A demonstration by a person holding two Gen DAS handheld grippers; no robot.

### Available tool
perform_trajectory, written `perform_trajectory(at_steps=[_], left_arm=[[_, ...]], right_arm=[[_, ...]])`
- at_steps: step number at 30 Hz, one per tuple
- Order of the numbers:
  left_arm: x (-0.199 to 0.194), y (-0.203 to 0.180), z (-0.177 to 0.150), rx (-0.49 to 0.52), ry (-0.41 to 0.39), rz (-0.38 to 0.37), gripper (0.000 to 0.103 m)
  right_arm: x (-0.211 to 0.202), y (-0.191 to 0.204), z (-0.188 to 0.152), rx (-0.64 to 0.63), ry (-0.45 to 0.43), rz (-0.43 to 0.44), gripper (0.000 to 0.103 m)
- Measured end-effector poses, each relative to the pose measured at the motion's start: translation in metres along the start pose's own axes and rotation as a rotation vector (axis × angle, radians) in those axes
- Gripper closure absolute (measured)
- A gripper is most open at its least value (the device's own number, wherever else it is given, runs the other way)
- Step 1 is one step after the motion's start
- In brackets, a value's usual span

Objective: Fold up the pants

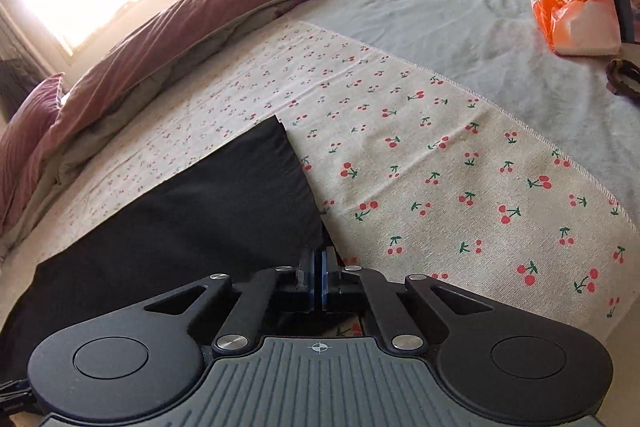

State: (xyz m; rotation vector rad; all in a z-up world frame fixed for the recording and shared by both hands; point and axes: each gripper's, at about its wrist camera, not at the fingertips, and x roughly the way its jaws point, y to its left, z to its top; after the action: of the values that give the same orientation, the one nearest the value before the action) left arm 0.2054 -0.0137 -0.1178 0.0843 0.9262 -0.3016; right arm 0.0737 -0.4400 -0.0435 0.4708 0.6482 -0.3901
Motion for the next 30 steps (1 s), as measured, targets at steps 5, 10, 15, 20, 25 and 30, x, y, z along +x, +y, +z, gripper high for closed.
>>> perform_trajectory(at_steps=[5, 10, 15, 20, 25, 30], left_arm=[[-0.001, 0.002, 0.002, 0.000, 0.005, -0.002, 0.044], [-0.001, 0.004, 0.005, -0.025, -0.007, 0.016, 0.044], [-0.022, 0.008, 0.010, -0.060, -0.132, 0.007, 0.044], [-0.007, 0.004, 0.009, -0.081, -0.090, -0.022, 0.044], [0.007, -0.005, 0.006, -0.027, -0.012, 0.038, 0.044], [0.005, -0.010, 0.003, 0.016, -0.001, 0.062, 0.043]], right_arm=[[-0.005, -0.002, -0.003, 0.003, 0.014, 0.015, 0.102], [0.006, 0.002, -0.007, -0.035, 0.046, -0.035, 0.093], [-0.005, -0.007, -0.001, 0.020, -0.007, -0.049, 0.083], [-0.002, -0.032, -0.008, 0.224, 0.064, 0.062, 0.047], [0.004, -0.039, -0.017, 0.341, 0.113, 0.164, 0.047], [0.021, -0.036, -0.021, 0.382, 0.092, 0.138, 0.049]])
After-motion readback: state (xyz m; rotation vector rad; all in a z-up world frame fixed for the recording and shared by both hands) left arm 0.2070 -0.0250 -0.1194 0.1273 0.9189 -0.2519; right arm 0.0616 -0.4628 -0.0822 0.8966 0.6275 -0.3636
